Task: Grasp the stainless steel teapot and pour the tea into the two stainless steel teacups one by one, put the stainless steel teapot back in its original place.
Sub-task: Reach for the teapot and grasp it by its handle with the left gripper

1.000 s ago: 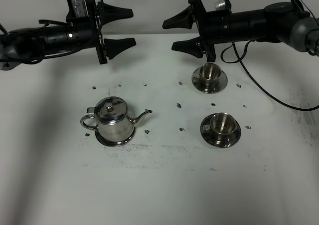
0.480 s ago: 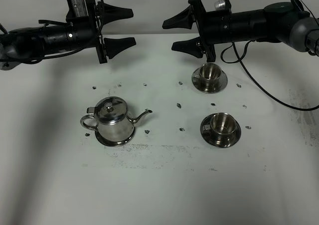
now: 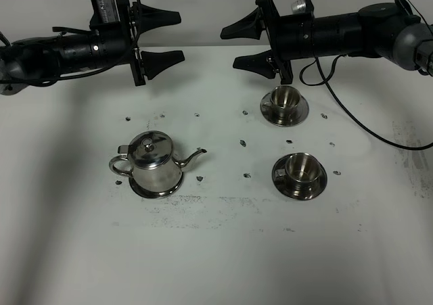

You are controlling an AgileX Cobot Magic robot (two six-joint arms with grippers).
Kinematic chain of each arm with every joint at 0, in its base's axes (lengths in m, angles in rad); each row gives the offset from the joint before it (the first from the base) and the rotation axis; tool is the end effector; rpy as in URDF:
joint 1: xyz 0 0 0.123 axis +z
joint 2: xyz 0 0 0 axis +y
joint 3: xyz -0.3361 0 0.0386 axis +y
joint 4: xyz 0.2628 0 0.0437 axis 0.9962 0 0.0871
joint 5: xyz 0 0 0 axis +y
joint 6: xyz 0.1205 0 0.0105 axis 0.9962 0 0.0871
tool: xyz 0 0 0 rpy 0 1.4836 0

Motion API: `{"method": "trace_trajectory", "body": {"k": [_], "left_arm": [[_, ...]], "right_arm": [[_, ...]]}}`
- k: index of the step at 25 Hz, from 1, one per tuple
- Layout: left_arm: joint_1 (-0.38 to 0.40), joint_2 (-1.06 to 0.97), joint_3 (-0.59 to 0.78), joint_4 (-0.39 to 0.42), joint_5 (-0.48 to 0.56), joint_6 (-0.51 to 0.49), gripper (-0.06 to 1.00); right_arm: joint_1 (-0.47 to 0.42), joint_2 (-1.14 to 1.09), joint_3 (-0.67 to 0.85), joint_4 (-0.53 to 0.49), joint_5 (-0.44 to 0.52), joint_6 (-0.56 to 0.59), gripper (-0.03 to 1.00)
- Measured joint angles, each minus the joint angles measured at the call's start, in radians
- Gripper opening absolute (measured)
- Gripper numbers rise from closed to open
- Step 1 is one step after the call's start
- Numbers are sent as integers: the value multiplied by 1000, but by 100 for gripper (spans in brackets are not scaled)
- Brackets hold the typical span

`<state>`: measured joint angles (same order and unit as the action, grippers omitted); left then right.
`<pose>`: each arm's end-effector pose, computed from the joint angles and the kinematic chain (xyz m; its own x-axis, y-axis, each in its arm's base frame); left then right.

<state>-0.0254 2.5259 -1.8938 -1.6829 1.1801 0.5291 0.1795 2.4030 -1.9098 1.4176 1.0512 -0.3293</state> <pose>0.5774 -0.1259 0.1524 -0.9330 -0.3596 0.0162 -0.0542 0.0959 -0.9939 0.5477 0.2049 0.1964 -0.9686 0.2460 -0.0351 0.0460 0.3164 0.9475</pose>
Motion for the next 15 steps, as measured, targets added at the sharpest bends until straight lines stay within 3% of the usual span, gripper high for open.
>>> {"method": "trace_trajectory", "body": {"k": [15], "left_arm": [[0,0,-2,0,0,2,69]], "right_arm": [[0,0,0,-1,2,-12,59]]}}
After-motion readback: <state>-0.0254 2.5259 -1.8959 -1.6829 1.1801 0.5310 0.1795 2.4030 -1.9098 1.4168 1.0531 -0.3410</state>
